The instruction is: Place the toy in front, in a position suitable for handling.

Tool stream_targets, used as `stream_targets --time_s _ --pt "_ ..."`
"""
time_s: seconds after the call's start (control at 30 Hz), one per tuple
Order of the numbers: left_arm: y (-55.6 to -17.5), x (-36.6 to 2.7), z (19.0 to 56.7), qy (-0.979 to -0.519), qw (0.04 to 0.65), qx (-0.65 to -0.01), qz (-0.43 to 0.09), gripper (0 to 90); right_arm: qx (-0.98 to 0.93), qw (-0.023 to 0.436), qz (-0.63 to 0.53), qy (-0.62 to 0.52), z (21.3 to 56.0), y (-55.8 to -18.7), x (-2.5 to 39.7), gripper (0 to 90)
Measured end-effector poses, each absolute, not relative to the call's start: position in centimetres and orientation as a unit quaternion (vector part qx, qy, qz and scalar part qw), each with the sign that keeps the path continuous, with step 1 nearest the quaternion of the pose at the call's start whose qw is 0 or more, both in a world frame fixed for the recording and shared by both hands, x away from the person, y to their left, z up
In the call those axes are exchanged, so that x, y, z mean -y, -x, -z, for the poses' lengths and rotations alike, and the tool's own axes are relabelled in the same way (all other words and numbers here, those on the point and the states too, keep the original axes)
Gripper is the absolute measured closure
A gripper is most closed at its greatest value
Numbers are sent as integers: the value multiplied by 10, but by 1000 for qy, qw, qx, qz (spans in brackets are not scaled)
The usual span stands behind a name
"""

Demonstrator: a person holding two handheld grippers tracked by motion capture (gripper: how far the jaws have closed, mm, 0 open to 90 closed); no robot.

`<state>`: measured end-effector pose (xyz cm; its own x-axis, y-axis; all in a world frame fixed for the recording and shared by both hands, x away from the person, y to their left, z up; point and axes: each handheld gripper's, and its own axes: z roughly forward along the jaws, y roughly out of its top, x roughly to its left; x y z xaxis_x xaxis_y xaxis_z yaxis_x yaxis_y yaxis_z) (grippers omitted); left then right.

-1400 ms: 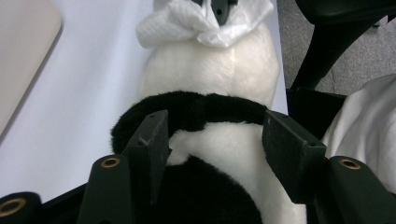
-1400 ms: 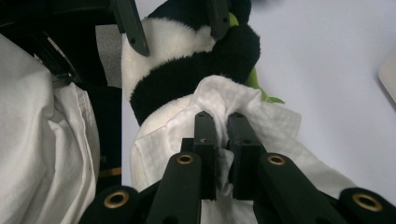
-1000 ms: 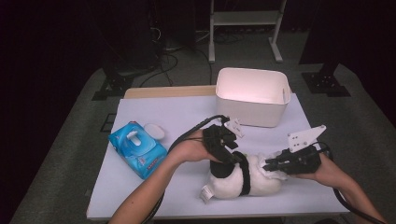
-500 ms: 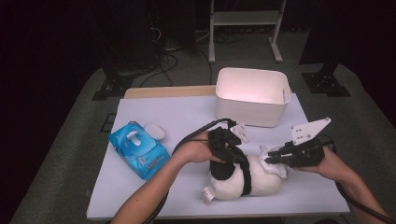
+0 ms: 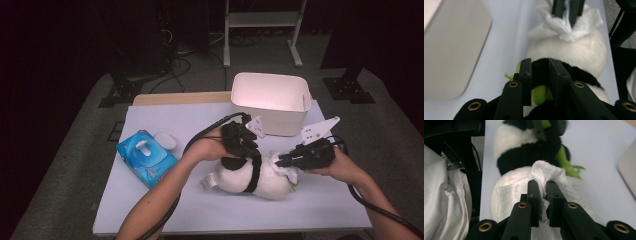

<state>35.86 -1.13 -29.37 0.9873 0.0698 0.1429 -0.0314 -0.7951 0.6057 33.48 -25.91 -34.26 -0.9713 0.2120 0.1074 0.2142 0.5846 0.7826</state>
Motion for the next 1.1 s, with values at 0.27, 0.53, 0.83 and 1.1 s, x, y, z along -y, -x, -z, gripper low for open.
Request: stream_targets --time_s 0.27,0.53,0.83,1.1 --pt "-347 -8 308 -945 325 -16 -37 739 902 27 423 75 347 -322 232 822" --pt "-328 -14 314 -951 308 5 -1 723 903 11 421 88 345 -322 236 822" --pt "-330 -2 314 -956 293 -4 -4 641 904 38 419 77 364 -300 231 826" --pt "-331 20 334 -969 248 -5 -13 535 902 32 425 65 366 -290 231 825"
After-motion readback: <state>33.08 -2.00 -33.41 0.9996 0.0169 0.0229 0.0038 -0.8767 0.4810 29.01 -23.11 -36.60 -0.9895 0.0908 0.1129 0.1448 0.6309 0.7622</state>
